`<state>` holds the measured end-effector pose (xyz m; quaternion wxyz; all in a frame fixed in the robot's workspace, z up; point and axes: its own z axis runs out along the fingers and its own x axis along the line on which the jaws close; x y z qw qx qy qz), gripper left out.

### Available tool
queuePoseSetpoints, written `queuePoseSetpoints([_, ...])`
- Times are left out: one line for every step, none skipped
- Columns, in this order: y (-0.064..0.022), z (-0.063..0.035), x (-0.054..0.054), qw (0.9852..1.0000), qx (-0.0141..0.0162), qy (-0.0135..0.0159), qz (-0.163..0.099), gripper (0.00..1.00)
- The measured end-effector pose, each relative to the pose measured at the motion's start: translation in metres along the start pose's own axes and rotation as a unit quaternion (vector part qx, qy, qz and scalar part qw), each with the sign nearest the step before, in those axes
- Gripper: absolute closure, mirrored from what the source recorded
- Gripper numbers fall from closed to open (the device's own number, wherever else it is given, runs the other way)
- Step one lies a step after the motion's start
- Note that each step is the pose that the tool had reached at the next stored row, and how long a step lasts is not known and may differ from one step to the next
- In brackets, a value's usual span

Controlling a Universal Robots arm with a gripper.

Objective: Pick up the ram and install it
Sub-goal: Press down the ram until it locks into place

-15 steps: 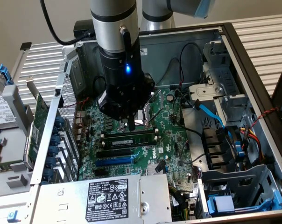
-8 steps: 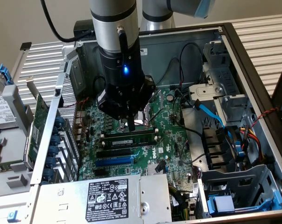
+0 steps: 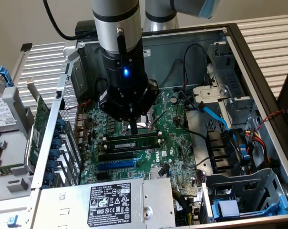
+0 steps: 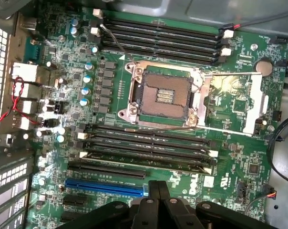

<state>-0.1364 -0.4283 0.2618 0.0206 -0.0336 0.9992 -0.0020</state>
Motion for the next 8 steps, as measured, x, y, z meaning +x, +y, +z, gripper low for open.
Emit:
queuePoseSetpoints([0.0000, 0.0000, 0.0000, 1.0000, 0.0003, 0.0000, 0.008, 0.89])
queuePoseSetpoints([0.0000, 0.0000, 0.0000, 0.9999, 0.0006, 0.0001, 0.014, 0.89])
queuePoseSetpoints([0.0000, 0.0000, 0.0000, 0.9999, 0.0006, 0.0001, 0.015, 0.89])
queuePoseSetpoints([0.0000, 0.0000, 0.0000, 0.9999, 0.0006, 0.0001, 0.015, 0.89])
queuePoseSetpoints([0.0000, 0.0000, 0.0000, 0.9999, 0.0006, 0.0001, 0.015, 0.89])
queuePoseSetpoints([0.0000, 0.0000, 0.0000, 0.9999, 0.0006, 0.0001, 0.015, 0.89])
queuePoseSetpoints([0.0000, 0.0000, 0.0000, 0.9999, 0.0006, 0.0001, 0.015, 0.89])
queuePoseSetpoints([0.0000, 0.0000, 0.0000, 0.9999, 0.0006, 0.0001, 0.015, 0.89])
